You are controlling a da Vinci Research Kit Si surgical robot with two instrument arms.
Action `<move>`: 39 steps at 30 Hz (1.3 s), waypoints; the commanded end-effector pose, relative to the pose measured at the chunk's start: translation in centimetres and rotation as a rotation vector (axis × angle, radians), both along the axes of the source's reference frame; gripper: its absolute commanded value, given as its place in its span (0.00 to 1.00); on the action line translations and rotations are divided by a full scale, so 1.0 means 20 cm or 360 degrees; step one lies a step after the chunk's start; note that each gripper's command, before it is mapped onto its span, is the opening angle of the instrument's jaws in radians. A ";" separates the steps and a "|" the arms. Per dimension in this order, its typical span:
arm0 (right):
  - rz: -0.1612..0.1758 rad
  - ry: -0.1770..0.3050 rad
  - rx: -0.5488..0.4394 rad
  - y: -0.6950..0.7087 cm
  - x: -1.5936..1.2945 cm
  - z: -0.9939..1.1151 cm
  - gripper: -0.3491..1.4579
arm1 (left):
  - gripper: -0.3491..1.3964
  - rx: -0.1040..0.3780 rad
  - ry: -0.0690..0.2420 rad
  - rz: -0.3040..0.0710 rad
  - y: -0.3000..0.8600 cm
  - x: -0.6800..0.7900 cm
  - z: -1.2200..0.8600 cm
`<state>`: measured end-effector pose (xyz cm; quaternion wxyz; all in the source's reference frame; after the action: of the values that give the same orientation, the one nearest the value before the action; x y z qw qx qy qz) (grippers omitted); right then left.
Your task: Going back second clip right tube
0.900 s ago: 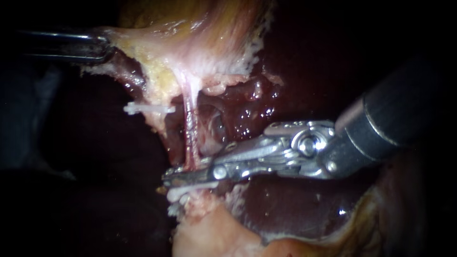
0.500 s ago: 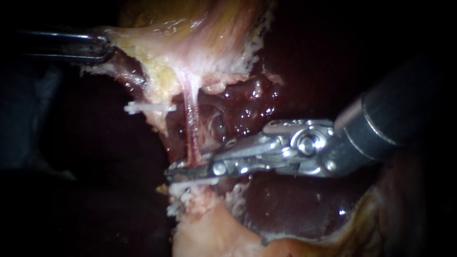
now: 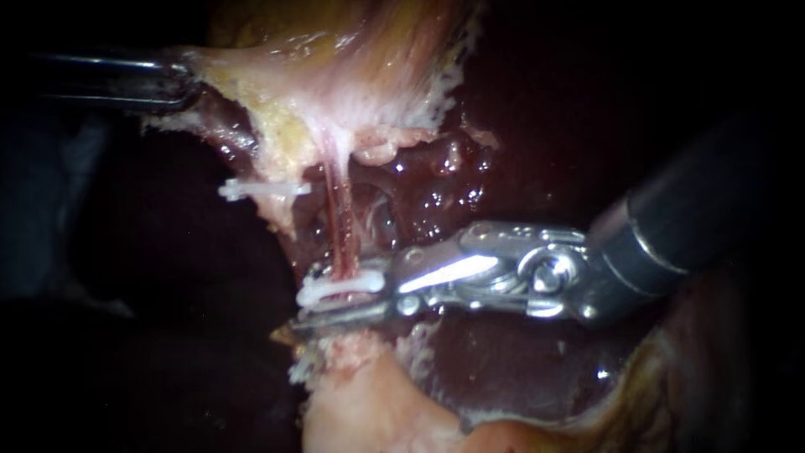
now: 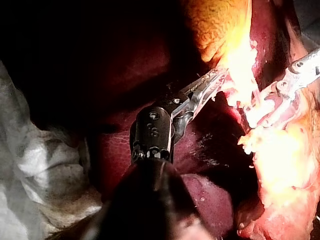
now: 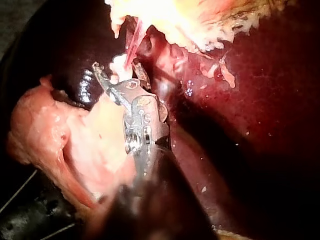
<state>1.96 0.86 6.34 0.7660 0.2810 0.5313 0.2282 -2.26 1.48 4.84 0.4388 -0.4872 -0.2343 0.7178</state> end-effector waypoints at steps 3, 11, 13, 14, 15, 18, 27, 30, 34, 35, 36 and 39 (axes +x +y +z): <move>-0.0018 0.0010 -0.0079 0.001 -0.008 -0.001 0.47 | 0.00 -0.0001 0.0000 0.0000 0.000 0.000 0.000; -0.0081 0.0050 -0.0222 0.007 -0.039 -0.009 0.47 | 0.00 -0.0001 -0.0001 0.0001 0.000 0.001 0.000; -0.0094 0.0059 -0.0253 0.009 -0.046 -0.012 0.47 | 0.00 -0.0001 -0.0001 0.0001 0.000 0.001 0.000; -0.0101 0.0063 -0.0269 0.010 -0.051 -0.013 0.47 | 0.00 -0.0001 -0.0001 0.0001 0.000 0.001 0.000; -0.0102 0.0064 -0.0276 0.010 -0.054 -0.014 0.47 | 0.00 -0.0001 -0.0001 0.0001 0.000 0.001 0.000; -0.0103 0.0062 -0.0309 0.012 -0.064 -0.017 0.47 | 0.00 -0.0001 -0.0001 0.0001 0.000 0.001 0.000; -0.0103 0.0057 -0.0345 0.014 -0.075 -0.019 0.47 | 0.00 -0.0003 0.0001 -0.0001 -0.001 0.000 0.002; -0.0103 0.0057 -0.0345 0.014 -0.075 -0.019 0.47 | 0.00 -0.0009 0.0005 -0.0004 -0.002 -0.002 0.005; -0.0103 0.0058 -0.0345 0.014 -0.076 -0.019 0.47 | 0.00 -0.0021 0.0023 -0.0011 -0.004 -0.007 0.011; -0.0103 0.0057 -0.0345 0.014 -0.076 -0.019 0.47 | 0.00 -0.0022 0.0027 -0.0008 -0.005 -0.009 0.013; -0.0103 0.0057 -0.0345 0.014 -0.076 -0.019 0.47 | 0.00 -0.0023 0.0024 -0.0003 -0.006 -0.011 0.015; -0.0102 0.0056 -0.0346 0.015 -0.076 -0.018 0.47 | 0.00 -0.0024 0.0029 0.0014 -0.008 -0.017 0.021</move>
<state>0.45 1.16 5.98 0.7893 0.2169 0.5572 0.1394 -2.64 1.31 5.27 0.4328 -0.4845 -0.2275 0.7254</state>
